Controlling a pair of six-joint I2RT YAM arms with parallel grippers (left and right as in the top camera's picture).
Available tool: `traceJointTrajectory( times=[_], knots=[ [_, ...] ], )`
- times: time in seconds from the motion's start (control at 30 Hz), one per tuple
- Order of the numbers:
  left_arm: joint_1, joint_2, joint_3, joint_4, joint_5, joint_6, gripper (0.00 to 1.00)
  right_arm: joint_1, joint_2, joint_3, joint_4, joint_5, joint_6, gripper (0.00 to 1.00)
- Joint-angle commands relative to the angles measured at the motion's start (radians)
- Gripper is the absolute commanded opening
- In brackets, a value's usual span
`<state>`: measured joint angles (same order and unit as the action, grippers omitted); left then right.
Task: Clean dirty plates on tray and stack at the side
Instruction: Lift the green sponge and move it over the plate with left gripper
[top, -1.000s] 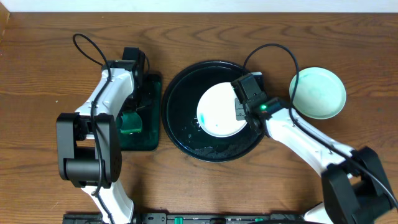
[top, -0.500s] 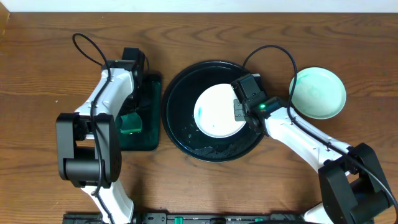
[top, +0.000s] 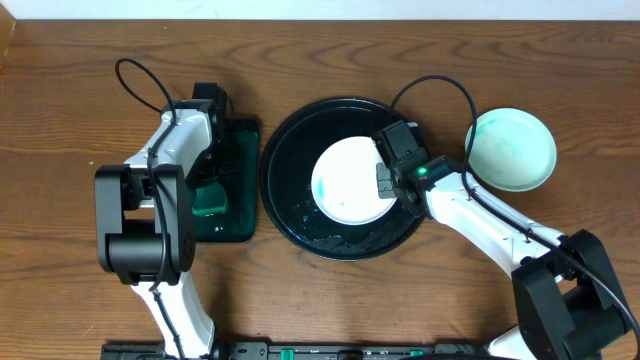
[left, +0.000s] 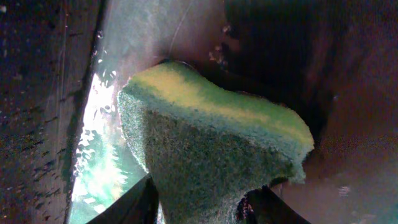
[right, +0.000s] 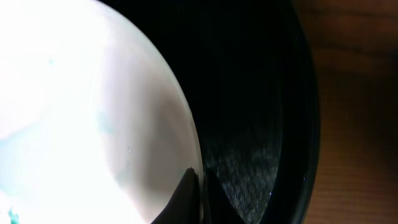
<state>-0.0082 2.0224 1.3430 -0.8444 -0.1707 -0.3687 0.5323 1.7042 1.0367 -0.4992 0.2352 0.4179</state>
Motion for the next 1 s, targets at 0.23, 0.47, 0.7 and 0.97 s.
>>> traceJointTrajectory(
  times=[0.23,0.47,0.7,0.97],
  knots=[
    [0.004,0.015,-0.012,-0.017,0.032,-0.003,0.07,-0.002,0.017,-0.011,-0.029,-0.031,0.084,0.01],
    [-0.008,-0.097,-0.009,-0.025,0.032,-0.002,0.07,-0.002,0.063,-0.014,-0.021,-0.055,0.083,0.01],
    [-0.083,-0.280,-0.010,-0.034,0.093,0.009,0.07,-0.002,0.105,-0.014,0.031,-0.061,0.083,0.01],
    [-0.250,-0.311,-0.010,-0.005,0.253,0.005,0.07,-0.002,0.131,-0.014,0.051,-0.069,0.083,0.01]
  ],
)
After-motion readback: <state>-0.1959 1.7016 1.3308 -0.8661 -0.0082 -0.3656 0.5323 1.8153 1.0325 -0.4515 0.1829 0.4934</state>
